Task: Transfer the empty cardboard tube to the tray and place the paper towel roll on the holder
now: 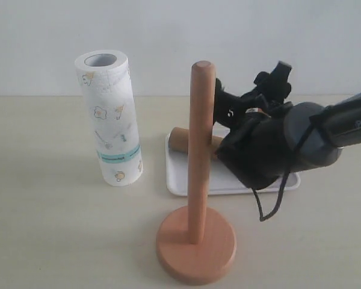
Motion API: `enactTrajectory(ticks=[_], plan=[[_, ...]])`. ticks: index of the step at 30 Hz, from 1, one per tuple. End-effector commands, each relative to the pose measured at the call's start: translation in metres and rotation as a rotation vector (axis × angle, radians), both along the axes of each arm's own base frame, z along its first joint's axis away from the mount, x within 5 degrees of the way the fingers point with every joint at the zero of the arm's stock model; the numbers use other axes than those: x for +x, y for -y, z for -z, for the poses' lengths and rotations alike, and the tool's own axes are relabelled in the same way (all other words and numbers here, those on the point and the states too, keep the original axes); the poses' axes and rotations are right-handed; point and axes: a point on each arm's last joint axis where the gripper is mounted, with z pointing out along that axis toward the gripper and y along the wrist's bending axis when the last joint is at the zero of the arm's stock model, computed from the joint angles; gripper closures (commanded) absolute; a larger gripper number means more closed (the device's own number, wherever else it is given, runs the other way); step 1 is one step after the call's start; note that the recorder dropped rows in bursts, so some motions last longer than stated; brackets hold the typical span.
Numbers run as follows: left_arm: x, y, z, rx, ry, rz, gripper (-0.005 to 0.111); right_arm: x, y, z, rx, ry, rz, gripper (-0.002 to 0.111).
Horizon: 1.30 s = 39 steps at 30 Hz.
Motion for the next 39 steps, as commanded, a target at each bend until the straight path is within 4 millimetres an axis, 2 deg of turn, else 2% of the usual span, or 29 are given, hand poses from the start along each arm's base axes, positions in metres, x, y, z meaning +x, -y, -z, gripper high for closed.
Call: enactTrajectory(ticks=[1, 6, 10, 16, 21, 24, 26, 28, 33, 34, 39], plan=[[0.000, 0.000, 0.001, -0.005, -0.002, 0.001, 0.103, -0.007, 0.011, -0.041, 0.101, 0.095, 0.064, 0.039], [0.000, 0.000, 0.001, -0.005, -0.002, 0.001, 0.103, -0.023, 0.027, -0.093, 0.255, 0.167, 0.106, 0.039], [0.000, 0.000, 0.001, -0.005, -0.002, 0.001, 0.103, -0.043, 0.042, -0.134, 0.415, 0.172, 0.108, 0.039], [0.000, 0.000, 0.001, -0.005, -0.002, 0.001, 0.103, -0.081, 0.076, -0.185, 0.531, 0.186, 0.139, 0.040], [0.000, 0.000, 0.001, -0.005, -0.002, 0.001, 0.103, -0.116, 0.105, -0.213, 0.669, 0.243, 0.129, 0.040], [0.000, 0.000, 0.001, -0.005, -0.002, 0.001, 0.103, -0.135, 0.118, -0.218, 0.741, 0.246, 0.083, 0.040], [0.000, 0.000, 0.001, -0.005, -0.002, 0.001, 0.103, -0.144, 0.122, -0.218, 0.762, 0.247, 0.039, 0.046], [0.000, 0.000, 0.001, -0.005, -0.002, 0.001, 0.103, -0.152, 0.126, -0.213, 0.772, 0.237, 0.005, 0.060], [0.000, 0.000, 0.001, -0.005, -0.002, 0.001, 0.103, -0.168, 0.137, -0.199, 0.862, 0.232, -0.025, 0.105], [0.000, 0.000, 0.001, -0.005, -0.002, 0.001, 0.103, -0.171, 0.139, -0.197, 0.916, 0.236, -0.024, 0.108], [0.000, 0.000, 0.001, -0.005, -0.002, 0.001, 0.103, -0.183, 0.140, -0.183, 1.135, 0.204, -0.075, 0.108]])
